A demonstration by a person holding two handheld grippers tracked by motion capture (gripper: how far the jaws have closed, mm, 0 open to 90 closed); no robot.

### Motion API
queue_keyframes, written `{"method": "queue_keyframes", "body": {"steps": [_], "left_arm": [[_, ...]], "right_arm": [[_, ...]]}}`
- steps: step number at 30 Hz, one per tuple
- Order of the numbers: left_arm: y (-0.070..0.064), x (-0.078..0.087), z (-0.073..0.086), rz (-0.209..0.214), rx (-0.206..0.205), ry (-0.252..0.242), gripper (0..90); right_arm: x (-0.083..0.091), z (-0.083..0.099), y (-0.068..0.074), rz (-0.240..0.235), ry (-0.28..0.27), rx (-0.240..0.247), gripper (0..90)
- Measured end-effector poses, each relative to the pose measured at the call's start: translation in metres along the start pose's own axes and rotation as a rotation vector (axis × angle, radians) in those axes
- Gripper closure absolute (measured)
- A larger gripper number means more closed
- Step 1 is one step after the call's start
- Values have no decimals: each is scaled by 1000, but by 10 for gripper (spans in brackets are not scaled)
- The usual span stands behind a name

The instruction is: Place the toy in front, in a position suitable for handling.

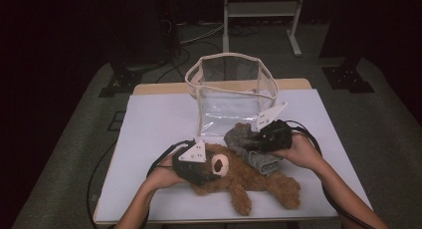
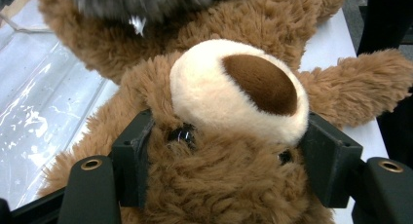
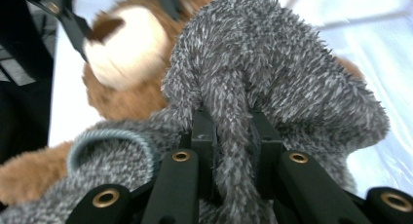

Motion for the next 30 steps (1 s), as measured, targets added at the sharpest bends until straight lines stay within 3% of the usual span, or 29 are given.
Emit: {"method": "queue_keyframes", "body": {"steps": [4,9,12,15,18,22,24,25,30], "left_arm": [[-1,-1,-1,12,0,-3,310],[-2,-3,-4,31,-1,-14,310],[-2,-6,-5,44,-2,-25,312],[-2,-8,-7,55,-5,-28,312],[-3,-11,-10,61,-17,-25,312],[-5,-11,-10,55,-33,-13,312],[-5,-10,-9,52,-36,-13,314],[-6,-10,-8,51,-33,-15,315],[-6,-9,-8,42,-37,-10,315]], "right_arm": [[16,22,-10,38,9,-54,761],[34,44,-11,43,22,-97,761],[45,44,-5,35,-4,-95,761],[50,29,5,14,-51,-62,761],[41,4,14,-5,-77,-3,761],[11,-19,19,-19,-34,40,761],[-4,-20,16,-7,10,55,761],[-11,-14,12,3,43,38,761],[-1,3,0,26,36,-12,762]]}}
Point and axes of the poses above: each handheld gripper's, and its own axes: x roughly backward along the jaws, z roughly out of its underside, y roughly to its left, the point moved 1 cm from there along -x, roughly forward along the jaws, and after that the axes turned 14 degrees about z, right-handed, at the moved point
